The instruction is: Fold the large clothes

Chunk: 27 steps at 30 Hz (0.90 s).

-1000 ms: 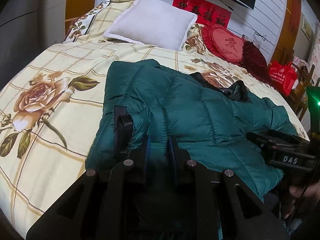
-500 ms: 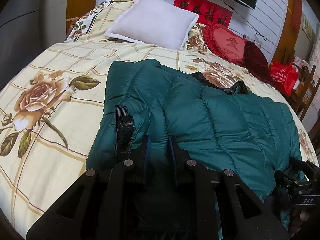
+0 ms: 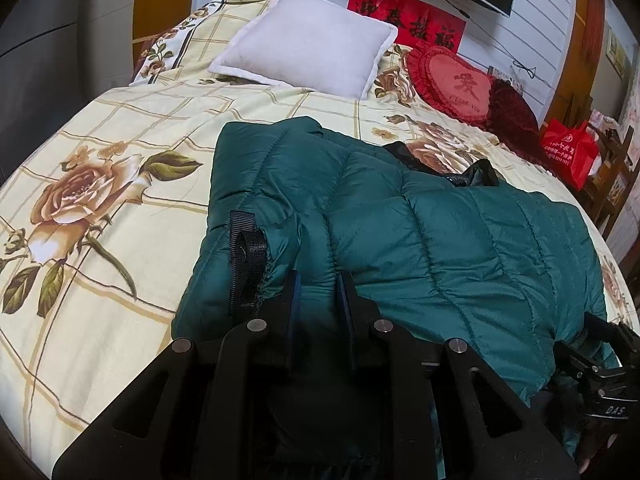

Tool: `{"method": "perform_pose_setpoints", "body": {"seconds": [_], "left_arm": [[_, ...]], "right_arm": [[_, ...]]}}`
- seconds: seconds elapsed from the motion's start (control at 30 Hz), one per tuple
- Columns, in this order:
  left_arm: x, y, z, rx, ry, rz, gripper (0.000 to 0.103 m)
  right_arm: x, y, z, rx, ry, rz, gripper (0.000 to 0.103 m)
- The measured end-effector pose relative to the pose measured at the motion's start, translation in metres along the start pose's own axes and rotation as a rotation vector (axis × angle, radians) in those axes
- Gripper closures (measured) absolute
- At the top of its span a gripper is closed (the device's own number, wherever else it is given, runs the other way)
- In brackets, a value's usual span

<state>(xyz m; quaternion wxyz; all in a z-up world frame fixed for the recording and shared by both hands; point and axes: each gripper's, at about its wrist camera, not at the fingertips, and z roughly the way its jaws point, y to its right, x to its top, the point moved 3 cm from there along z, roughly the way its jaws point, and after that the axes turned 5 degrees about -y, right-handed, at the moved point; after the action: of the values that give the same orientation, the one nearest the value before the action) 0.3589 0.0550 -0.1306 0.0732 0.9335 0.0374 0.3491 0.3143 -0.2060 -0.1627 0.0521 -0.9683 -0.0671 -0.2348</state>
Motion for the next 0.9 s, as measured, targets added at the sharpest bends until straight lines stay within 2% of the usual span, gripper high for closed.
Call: {"method": "perform_pose_setpoints", "body": {"seconds": [0.2,0.9], "left_arm": [[0.0,-0.0003,-0.0002,0.0,-0.001,0.0,0.085],[0.0001,-0.0001,-0.0005,0.0,-0.001,0.001,0.085]], "right_arm": [[0.0009,0.002,-0.0007,0.023,0.005,0.014,0.0],[0.0041,-0.0033,0.0024,-0.02,0.005,-0.015,0.0]]}}
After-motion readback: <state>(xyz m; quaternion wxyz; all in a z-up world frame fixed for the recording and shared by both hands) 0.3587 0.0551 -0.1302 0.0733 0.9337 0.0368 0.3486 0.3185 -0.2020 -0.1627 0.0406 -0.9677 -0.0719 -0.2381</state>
